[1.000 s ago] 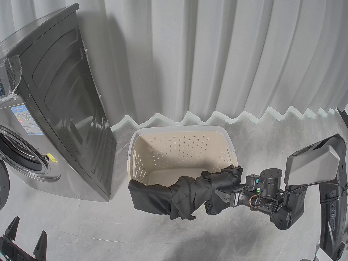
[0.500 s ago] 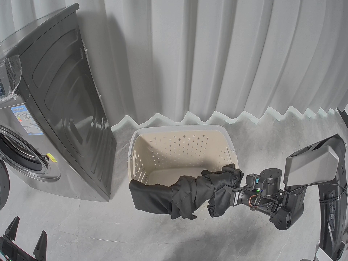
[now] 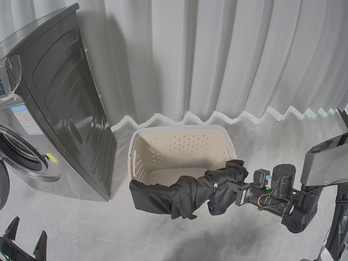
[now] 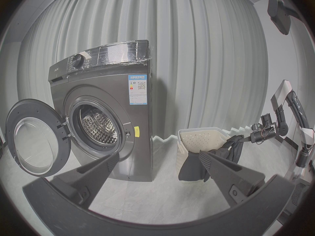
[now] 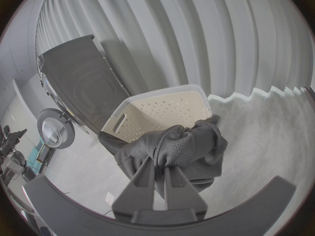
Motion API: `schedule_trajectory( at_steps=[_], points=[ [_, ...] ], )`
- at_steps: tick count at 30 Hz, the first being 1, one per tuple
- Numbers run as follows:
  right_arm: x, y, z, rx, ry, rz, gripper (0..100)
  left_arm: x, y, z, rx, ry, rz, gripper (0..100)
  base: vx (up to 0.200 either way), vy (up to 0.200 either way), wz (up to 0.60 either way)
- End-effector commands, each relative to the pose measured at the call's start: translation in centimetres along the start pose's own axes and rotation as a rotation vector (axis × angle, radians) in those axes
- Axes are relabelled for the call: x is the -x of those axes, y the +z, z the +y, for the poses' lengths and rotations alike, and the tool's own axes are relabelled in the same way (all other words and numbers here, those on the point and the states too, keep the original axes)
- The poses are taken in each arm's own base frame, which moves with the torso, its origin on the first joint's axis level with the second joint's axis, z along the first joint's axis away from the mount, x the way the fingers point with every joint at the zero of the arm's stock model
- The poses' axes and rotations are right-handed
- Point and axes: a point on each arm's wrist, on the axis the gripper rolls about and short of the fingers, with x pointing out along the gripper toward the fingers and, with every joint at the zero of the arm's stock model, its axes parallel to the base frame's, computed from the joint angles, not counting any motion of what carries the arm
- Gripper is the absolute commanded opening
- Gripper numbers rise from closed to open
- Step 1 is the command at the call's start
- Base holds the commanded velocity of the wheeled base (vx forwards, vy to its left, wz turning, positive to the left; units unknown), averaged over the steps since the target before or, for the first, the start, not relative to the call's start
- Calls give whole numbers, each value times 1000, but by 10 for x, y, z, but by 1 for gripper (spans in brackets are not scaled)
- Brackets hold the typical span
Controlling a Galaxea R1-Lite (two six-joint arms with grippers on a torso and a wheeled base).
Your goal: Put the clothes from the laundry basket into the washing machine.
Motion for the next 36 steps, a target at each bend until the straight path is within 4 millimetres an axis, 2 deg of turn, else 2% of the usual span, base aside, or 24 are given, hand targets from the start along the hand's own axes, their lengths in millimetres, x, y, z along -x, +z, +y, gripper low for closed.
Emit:
schedule_trajectory(
  at_steps=[1,4,7,12,17,18,22,24,29,36],
  points=[
    [36,28,27,26,69,-100,0,0,-5,0,0,0,0,100,0,0,0],
    [49,39,40,37,88,-157,0,0,-5,0,0,0,0,100,0,0,0],
    [71,58,65,51,176,-253,0,0,-5,0,0,0,0,100,0,0,0],
    [87,75,83,74,210,-333,0,0,-5,0,0,0,0,100,0,0,0],
    [95,92,83,118,186,-384,0,0,-5,0,0,0,0,100,0,0,0],
    [98,103,82,128,158,-422,0,0,-5,0,2,0,-2,100,0,0,0],
    [105,119,77,112,35,-463,0,0,-5,0,5,0,-2,100,0,0,0],
    [108,119,78,99,-25,-463,0,0,-5,0,8,-1,-2,100,0,0,0],
    [109,126,78,83,-48,-495,0,0,-5,0,11,-1,-2,100,0,0,0],
    [109,124,77,79,-49,-491,0,0,-5,0,9,-1,-2,100,-200,0,0]
  ],
)
